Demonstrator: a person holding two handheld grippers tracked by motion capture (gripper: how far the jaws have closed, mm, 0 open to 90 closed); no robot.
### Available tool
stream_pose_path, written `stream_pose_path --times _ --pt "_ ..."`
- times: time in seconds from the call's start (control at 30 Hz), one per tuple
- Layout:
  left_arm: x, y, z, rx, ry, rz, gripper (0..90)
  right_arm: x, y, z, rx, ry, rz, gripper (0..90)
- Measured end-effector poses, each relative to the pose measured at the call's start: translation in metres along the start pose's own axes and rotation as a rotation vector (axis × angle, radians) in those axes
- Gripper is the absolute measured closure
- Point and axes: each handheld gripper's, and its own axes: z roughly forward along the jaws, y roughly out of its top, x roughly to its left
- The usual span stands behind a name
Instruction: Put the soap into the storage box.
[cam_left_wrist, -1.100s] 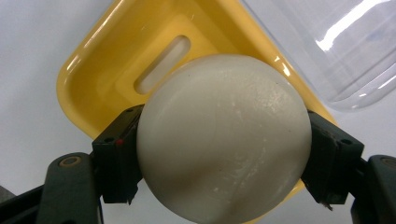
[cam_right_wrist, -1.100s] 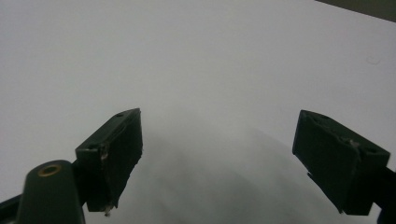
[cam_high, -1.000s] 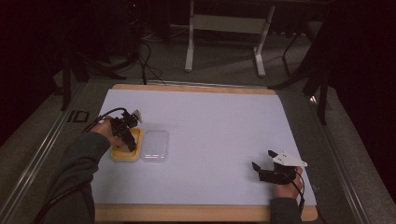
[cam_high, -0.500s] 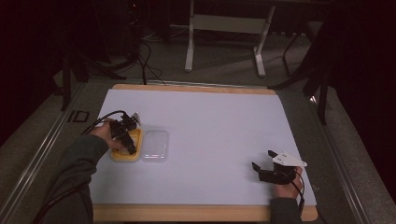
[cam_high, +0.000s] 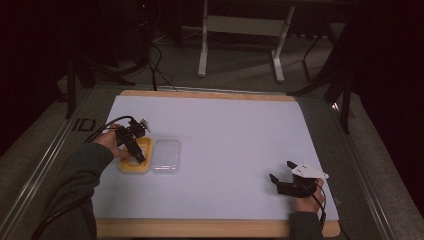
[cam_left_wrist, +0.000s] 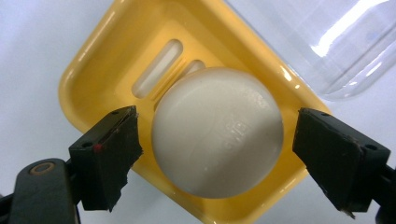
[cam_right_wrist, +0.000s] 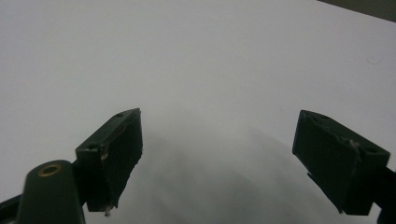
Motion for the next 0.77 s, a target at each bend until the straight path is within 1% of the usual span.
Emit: stream_pose_path --times 0.03,0.1,0.13,0.2,0.23,0.27,0.3,0.33,0.37,0.4,0.43,0.47,0.5,0.57,0.6,0.63,0.67,0.7,0.73,0.77 --pt "-0.001 0.0 -0.002 0.0 0.003 0.004 15.9 0.0 0.0 0.0 -0.001 0.0 -0.001 15.7" --pt "-0.003 0.001 -0.007 -0.022 0.016 0.007 16.4 0.0 0.0 0.0 -0.001 0.0 -0.002 15.7" --pt "-0.004 0.001 -0.01 -0.041 0.019 0.007 16.8 0.0 0.0 0.0 -0.001 -0.001 -0.001 15.7" --pt "-0.005 0.002 -0.015 -0.083 0.011 0.005 17.5 0.0 0.0 0.0 -0.001 -0.001 -0.001 15.7" --pt "-0.006 0.002 -0.018 -0.093 0.009 0.014 17.5 0.0 0.0 0.0 -0.001 -0.001 -0.002 15.7" --pt "-0.006 0.002 -0.018 -0.093 0.009 0.014 17.6 0.0 0.0 0.0 0.0 -0.001 -0.002 15.7" --pt "-0.009 0.003 -0.021 -0.103 0.019 0.027 17.7 0.0 0.0 0.0 0.0 -0.002 -0.002 15.7" --pt "-0.011 0.004 -0.022 -0.106 0.025 0.035 17.7 0.0 0.0 0.0 0.001 -0.002 0.0 15.7" --pt "-0.013 0.005 -0.023 -0.114 0.028 0.034 17.7 0.0 0.0 0.0 0.002 -0.001 -0.001 15.7" --pt "-0.015 0.006 -0.024 -0.123 0.03 0.044 17.7 0.0 0.0 0.0 0.002 -0.001 0.0 15.7" --pt "-0.015 0.006 -0.024 -0.123 0.03 0.044 17.7 0.0 0.0 0.0 0.003 -0.001 0.0 15.7" --pt "-0.017 0.007 -0.025 -0.138 0.029 0.049 17.7 0.0 0.0 0.0 0.003 -0.001 0.0 15.7" --pt "-0.022 0.009 -0.026 -0.162 0.031 0.057 17.7 0.0 0.0 0.001 0.005 -0.001 0.0 15.7" --pt "-0.025 0.01 -0.026 -0.168 0.029 0.062 17.7 0.0 0.0 0.001 0.006 -0.001 0.0 15.7" --pt "-0.03 0.013 -0.024 -0.166 0.045 0.08 17.7 0.0 0.0 0.001 0.008 -0.001 0.001 15.7" --pt "-0.033 0.014 -0.023 -0.17 0.045 0.081 17.7 0.0 0.0 0.001 0.009 -0.001 0.002 15.7" --pt "-0.036 0.015 -0.023 -0.178 0.045 0.093 17.7 0.0 0.0 0.001 0.009 -0.001 0.003 15.7" --pt "-0.04 0.015 -0.022 -0.196 0.042 0.1 17.7 0.0 0.0 0.001 0.01 0.0 0.004 15.7" --pt "-0.04 0.015 -0.022 -0.196 0.042 0.1 18.0 -0.001 0.001 0.001 0.015 0.0 0.005 15.7" --pt "-0.044 0.015 -0.022 -0.224 0.036 0.107 18.8 -0.001 0.001 0.002 0.021 0.0 0.011 15.7"
